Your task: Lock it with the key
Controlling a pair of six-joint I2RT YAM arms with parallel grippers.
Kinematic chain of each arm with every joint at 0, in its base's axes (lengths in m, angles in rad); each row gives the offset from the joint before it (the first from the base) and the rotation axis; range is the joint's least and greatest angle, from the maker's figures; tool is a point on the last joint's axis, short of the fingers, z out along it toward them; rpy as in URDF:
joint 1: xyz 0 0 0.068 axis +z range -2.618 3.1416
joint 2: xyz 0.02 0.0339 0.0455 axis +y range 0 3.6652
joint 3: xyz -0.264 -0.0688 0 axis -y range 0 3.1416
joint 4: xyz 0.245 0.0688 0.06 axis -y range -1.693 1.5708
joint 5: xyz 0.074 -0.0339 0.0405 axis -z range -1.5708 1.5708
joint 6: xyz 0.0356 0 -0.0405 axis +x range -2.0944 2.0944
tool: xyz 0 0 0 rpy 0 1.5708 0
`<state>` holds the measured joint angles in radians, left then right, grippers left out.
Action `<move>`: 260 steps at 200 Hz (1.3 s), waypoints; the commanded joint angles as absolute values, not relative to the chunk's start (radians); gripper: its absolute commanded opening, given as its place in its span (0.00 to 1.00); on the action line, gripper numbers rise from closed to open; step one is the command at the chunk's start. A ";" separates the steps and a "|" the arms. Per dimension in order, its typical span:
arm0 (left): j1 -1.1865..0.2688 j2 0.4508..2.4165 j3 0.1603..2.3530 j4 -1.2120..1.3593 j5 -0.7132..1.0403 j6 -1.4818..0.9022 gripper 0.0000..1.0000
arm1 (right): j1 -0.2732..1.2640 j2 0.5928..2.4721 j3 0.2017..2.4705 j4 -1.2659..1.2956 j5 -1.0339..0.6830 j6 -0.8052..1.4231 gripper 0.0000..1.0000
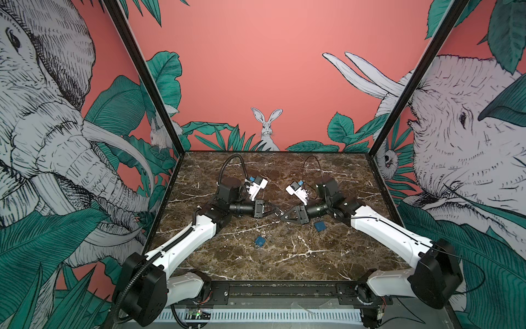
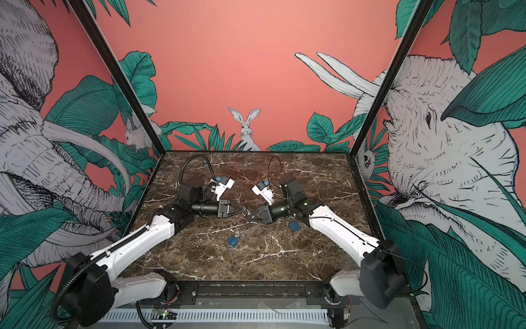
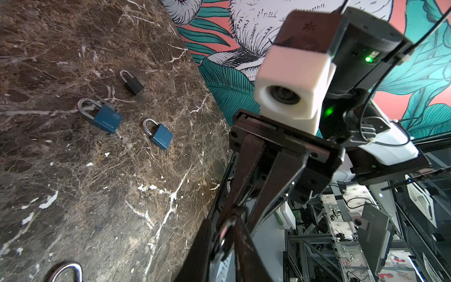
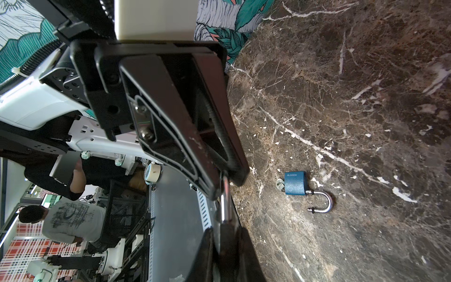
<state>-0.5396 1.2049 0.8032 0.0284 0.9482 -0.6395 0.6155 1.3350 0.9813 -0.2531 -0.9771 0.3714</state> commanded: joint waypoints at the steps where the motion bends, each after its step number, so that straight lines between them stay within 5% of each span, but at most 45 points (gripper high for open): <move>1: -0.542 1.200 0.833 0.047 1.024 -0.650 0.21 | 0.623 1.329 1.009 -0.224 -0.957 0.356 0.00; 64: -0.543 1.203 0.810 0.050 1.055 -0.645 0.10 | 0.623 1.336 1.016 -0.203 -0.965 0.375 0.00; 260: -0.544 1.237 0.797 0.061 1.086 -0.653 0.14 | 0.629 1.354 1.035 -0.176 -0.973 0.395 0.00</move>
<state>-0.5285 1.2324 0.8032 0.0475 1.0153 -0.6373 0.6197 1.3426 0.9894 -0.2680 -1.0019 0.3965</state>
